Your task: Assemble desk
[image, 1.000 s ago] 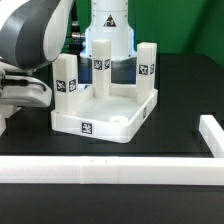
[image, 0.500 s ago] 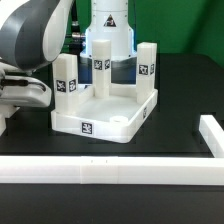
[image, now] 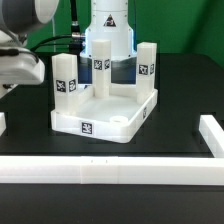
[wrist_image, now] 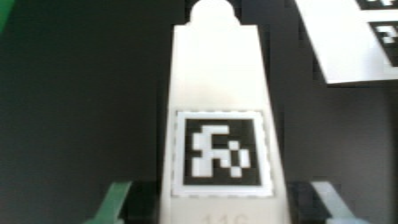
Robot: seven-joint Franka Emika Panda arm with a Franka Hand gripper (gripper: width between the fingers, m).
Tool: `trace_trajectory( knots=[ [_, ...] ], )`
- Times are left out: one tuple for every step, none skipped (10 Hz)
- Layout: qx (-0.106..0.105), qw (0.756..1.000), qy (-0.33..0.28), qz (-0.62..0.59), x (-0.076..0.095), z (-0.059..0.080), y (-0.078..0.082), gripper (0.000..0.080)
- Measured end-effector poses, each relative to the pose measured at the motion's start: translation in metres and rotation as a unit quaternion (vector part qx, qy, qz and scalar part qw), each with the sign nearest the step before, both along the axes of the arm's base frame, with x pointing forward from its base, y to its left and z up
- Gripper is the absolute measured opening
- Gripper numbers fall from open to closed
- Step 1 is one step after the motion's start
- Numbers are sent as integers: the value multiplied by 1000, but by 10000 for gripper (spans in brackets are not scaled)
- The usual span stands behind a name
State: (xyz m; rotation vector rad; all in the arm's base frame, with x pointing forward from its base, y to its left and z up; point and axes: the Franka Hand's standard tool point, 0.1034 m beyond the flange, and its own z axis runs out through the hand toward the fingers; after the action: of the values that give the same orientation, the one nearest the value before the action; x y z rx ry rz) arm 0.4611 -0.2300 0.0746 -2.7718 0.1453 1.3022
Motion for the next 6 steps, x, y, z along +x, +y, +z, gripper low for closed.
trace_trajectory(
  knots=[
    [-3,1000,-3,2,5,7,2,291],
    [-4,1000,-5,3,7,8,4,291],
    [-8,1000,-15,5,9,6,1,291],
    [-8,1000,-15,5,9,6,1,291],
    [-10,1000,-21,7,12,6,0,291],
    [-17,998,-54,15,25,11,0,291]
  ],
)
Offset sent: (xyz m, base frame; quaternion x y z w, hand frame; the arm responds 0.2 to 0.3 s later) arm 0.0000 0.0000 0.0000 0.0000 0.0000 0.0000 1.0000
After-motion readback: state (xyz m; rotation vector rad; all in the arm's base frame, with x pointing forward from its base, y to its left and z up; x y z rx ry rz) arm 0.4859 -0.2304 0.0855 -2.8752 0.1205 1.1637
